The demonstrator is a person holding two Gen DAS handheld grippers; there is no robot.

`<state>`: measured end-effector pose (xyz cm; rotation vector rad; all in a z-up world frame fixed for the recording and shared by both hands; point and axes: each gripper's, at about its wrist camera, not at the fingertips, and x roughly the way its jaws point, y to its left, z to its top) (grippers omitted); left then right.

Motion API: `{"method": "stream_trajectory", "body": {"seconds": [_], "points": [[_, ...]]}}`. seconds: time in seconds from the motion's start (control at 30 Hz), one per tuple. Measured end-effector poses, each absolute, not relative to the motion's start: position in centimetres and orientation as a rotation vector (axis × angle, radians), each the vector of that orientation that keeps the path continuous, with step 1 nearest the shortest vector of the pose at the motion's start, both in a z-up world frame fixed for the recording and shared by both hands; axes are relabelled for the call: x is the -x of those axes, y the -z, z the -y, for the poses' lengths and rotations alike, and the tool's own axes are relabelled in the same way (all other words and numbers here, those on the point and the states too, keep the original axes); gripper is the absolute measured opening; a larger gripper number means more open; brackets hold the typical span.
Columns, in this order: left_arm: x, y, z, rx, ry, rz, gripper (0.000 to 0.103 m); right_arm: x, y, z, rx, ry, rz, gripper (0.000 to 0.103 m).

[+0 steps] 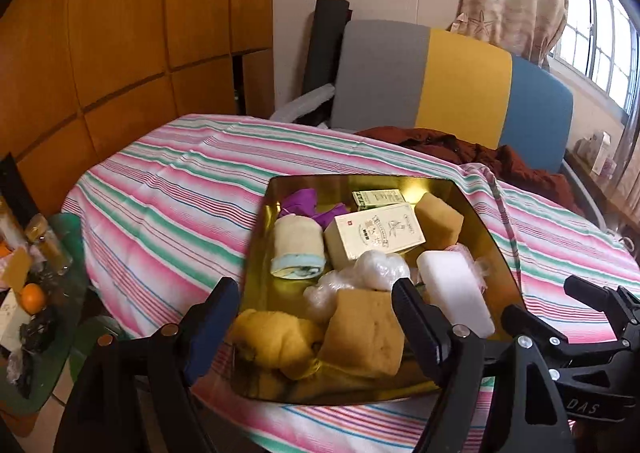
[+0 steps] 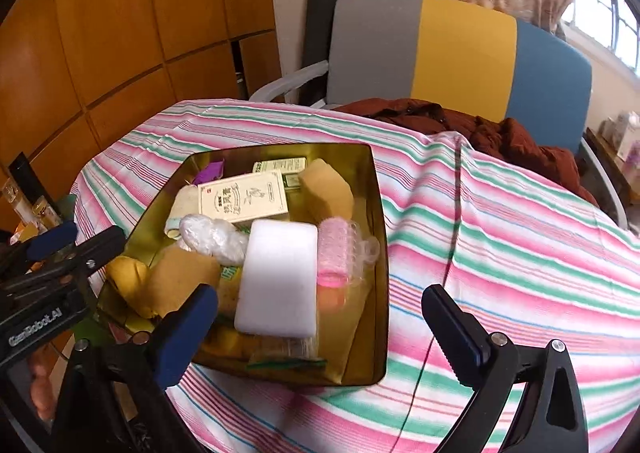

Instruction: Organize objects

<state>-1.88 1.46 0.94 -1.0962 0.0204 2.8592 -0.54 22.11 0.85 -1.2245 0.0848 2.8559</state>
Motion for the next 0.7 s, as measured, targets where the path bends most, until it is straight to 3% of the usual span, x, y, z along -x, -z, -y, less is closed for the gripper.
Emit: {"method": "stream_trajectory", "body": {"seconds": [0.13, 0.43, 0.57, 0.7], "points": [[1.2, -0.6, -1.6, 1.1, -2.891, -0.064, 0.08, 0.1, -0.6, -22.6, 1.174, -2.811, -0.098, 0.102], [0.8, -0.4, -0.9, 1.068, -2.898, 0.039, 0.079, -0.2, -2.5, -23.4, 1.063, -2.838, -0.082, 0.103], [1.3, 0.0, -0.7, 1.118, -2.86, 0.108, 0.07, -0.3, -2.6, -23.1, 1.057, -2.847, -0.056, 0.103], [1.4, 0.3, -0.6, 1.141, -2.854, 0.119, 0.069, -0.4, -1.8, -22.9, 1.092, -2.844, -0.07, 0.103]]}}
